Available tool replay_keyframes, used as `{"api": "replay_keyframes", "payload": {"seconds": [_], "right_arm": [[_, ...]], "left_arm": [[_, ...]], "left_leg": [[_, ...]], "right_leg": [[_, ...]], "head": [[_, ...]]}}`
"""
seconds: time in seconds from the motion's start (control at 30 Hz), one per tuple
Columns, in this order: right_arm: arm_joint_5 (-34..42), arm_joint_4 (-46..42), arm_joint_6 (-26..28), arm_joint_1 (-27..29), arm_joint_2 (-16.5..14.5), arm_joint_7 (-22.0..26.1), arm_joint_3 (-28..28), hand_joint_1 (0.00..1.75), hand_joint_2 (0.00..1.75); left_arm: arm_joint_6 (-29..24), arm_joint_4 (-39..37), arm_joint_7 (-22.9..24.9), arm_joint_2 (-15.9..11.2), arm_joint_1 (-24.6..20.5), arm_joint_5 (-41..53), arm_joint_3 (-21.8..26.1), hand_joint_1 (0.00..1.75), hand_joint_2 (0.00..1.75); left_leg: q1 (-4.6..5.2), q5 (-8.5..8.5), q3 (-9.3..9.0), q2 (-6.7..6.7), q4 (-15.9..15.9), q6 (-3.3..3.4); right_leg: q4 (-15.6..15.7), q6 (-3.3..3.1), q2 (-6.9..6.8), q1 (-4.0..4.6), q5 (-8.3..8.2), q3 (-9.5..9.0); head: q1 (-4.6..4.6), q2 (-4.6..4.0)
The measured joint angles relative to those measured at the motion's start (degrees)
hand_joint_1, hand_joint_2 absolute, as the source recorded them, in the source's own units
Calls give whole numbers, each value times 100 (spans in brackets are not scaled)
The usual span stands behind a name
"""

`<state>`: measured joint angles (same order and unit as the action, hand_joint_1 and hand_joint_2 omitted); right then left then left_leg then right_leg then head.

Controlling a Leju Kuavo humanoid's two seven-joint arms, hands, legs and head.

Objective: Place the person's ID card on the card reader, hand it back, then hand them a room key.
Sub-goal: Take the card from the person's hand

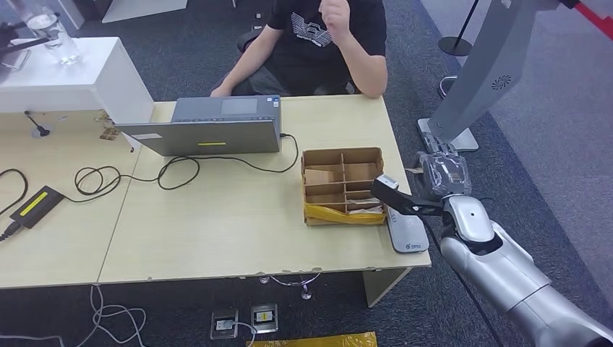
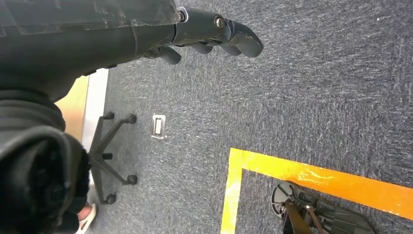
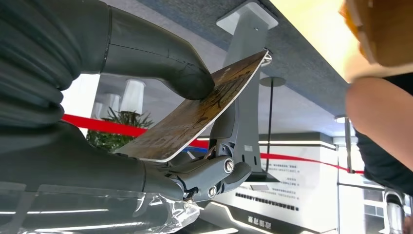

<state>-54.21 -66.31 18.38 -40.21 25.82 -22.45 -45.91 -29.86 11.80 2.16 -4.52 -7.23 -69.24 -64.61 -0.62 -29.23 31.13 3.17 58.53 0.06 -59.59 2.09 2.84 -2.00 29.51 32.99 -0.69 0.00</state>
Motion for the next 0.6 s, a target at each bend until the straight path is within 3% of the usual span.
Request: {"api": "replay_keyframes", "payload": {"seconds": [0.6], "right_arm": [[278,9,101,541,400,5,107,175,175]], "left_arm": [[-94,0,-30,2,17,-108,2,0,0]], "left_leg": [[0,0,0,-3,0,0]], "right_leg": [[0,0,2,0,0,0]], "head": [[1,0]]}}
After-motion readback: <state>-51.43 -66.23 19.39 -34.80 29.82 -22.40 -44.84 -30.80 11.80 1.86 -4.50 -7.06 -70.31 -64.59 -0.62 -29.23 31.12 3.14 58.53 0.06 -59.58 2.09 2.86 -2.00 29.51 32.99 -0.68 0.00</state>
